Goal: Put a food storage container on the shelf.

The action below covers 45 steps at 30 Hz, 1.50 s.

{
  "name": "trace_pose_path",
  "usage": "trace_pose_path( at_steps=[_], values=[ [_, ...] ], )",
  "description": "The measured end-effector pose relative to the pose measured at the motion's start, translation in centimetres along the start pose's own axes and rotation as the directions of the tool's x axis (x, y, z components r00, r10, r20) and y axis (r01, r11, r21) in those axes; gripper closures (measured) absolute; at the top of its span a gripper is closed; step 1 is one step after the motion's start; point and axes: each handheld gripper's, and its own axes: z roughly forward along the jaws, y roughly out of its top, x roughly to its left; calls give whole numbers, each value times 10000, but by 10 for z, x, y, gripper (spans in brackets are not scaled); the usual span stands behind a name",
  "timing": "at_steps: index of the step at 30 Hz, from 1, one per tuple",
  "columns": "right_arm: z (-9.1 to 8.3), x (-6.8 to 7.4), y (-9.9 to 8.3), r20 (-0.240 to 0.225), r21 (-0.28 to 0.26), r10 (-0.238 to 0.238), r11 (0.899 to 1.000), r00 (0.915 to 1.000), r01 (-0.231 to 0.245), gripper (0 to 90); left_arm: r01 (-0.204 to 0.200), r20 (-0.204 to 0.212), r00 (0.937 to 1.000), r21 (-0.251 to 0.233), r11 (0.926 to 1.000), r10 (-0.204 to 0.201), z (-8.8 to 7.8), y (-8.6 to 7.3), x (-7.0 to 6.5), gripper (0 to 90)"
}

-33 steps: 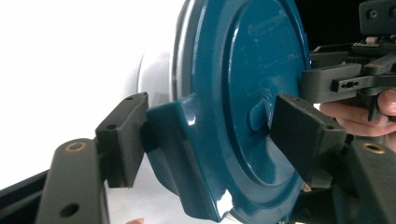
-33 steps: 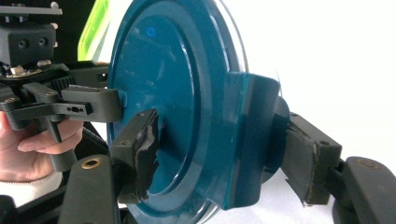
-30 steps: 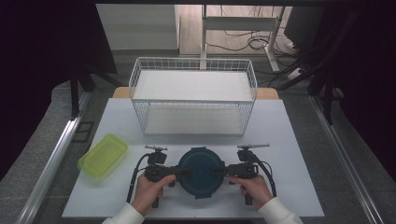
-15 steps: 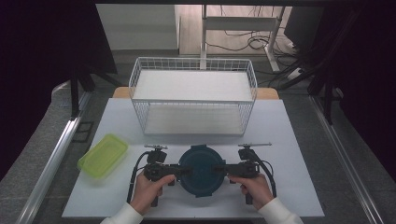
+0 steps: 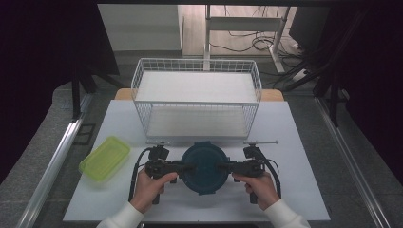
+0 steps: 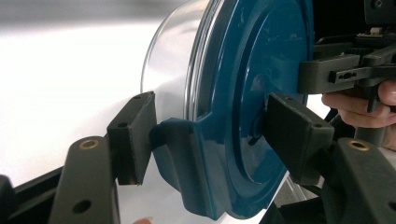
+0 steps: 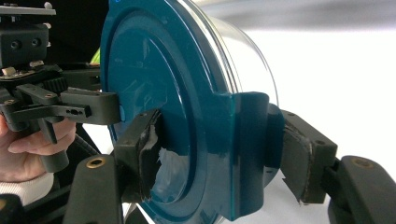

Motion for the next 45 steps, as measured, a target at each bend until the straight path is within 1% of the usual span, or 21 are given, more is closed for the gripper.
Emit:
trace_pose_path(
  at_steps=[4,8,13,18,23,24,28,33,37,41,42,45],
  values=[
    [-3,2,3,11,-115,-124,9999,9999,124,358,-174,-31,9998,-18,9998,174,-2,5,-3,357],
    [-5,3,4,1,-215,-135,9997,9999,135,359,-245,-19,9997,-34,9997,245,-3,9,-5,357],
    [-12,6,8,50,-360,-253,9990,9997,254,359,-388,13,9992,-89,9992,388,-5,15,-11,357],
    [-15,9,13,108,-499,-312,9983,9995,317,359,-482,39,9988,-188,9987,483,-7,22,-11,358],
    [-16,10,20,139,-566,-377,9977,9992,385,360,-501,77,9987,-197,9986,502,-8,30,-11,358],
    [-16,12,24,143,-593,-419,9973,9990,427,361,-500,90,9987,-177,9986,502,-9,31,-10,358],
    [-17,15,29,161,-659,-474,9967,9987,484,361,-456,91,9989,-319,9985,459,-12,36,-11,358],
    [-19,20,37,199,-666,-703,9952,9973,715,361,-466,110,9988,-392,9981,471,-18,42,-12,358],
    [-23,27,44,218,-767,-897,9929,9957,911,361,-569,55,9983,-550,9969,573,-24,50,-17,358],
    [-25,31,51,217,-917,-956,9910,9952,972,361,-750,-15,9972,-517,9958,750,-30,59,-19,358],
    [-27,33,54,214,-967,-991,9902,9949,1007,361,-755,-4,9971,-566,9955,756,-30,60,-20,359],
    [-28,35,58,245,-1022,-1061,9889,9941,1081,361,-818,13,9966,-595,9949,820,-33,65,-21,359]
  ],
)
